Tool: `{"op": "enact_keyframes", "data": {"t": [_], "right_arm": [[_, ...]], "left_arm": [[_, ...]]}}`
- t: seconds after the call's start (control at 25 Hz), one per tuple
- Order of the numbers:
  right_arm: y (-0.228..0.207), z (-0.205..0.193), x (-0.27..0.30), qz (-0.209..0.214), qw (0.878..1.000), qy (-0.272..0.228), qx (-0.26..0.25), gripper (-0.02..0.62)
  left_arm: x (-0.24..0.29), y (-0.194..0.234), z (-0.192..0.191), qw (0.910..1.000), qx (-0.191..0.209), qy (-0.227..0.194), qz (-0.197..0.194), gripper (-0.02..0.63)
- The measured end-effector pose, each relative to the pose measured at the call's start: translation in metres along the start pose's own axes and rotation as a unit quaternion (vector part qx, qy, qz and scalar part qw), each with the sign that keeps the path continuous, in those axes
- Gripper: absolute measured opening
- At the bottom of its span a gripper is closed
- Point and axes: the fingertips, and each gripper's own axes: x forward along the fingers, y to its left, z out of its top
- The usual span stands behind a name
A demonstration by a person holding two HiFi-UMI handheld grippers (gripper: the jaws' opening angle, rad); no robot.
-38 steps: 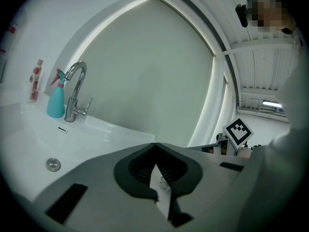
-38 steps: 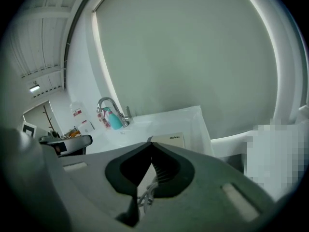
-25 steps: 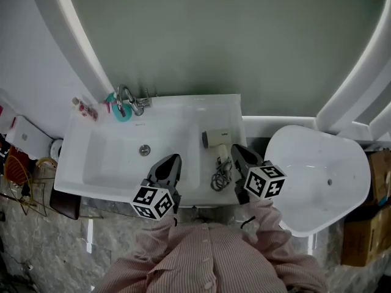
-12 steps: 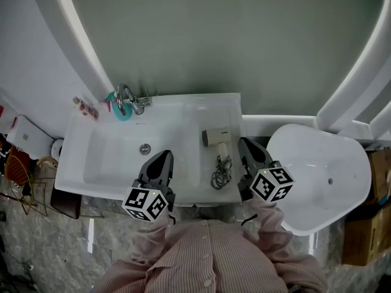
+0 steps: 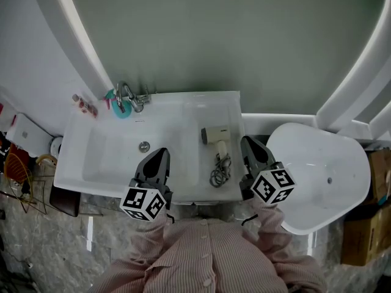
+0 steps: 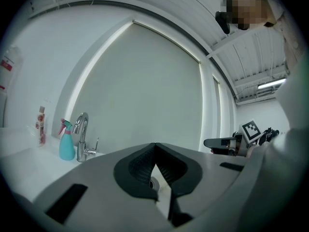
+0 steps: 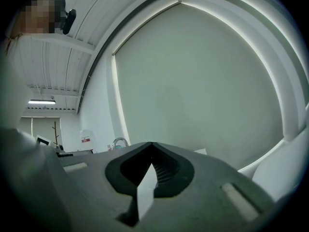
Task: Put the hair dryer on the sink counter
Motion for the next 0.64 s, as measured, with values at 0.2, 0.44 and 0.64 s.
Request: {"op": "enact_keyframes", "data": {"t": [0.2,0.44,0.64], "right_arm": [[-0.002,0.001,-0.003,-0.004,1.000,-0.001,-0.001,0.005],[-0.005,0.000,-0.006,-0.010,1.000,0.002,0.003,0.005],[-0.011,-0.002,-0.005,-0.016,1.000,0.007,0.001,0.005]], "left_arm": [[-0.002,0.001,0.004,0.9999,0.007,-0.003,0.009,-0.003],[-0.003,0.002,0.003,0.9999,0.008,0.002,0.013,-0.002],[-0.002,0.005,0.000,0.9998,0.008,0.008,0.018,-0.002]]}}
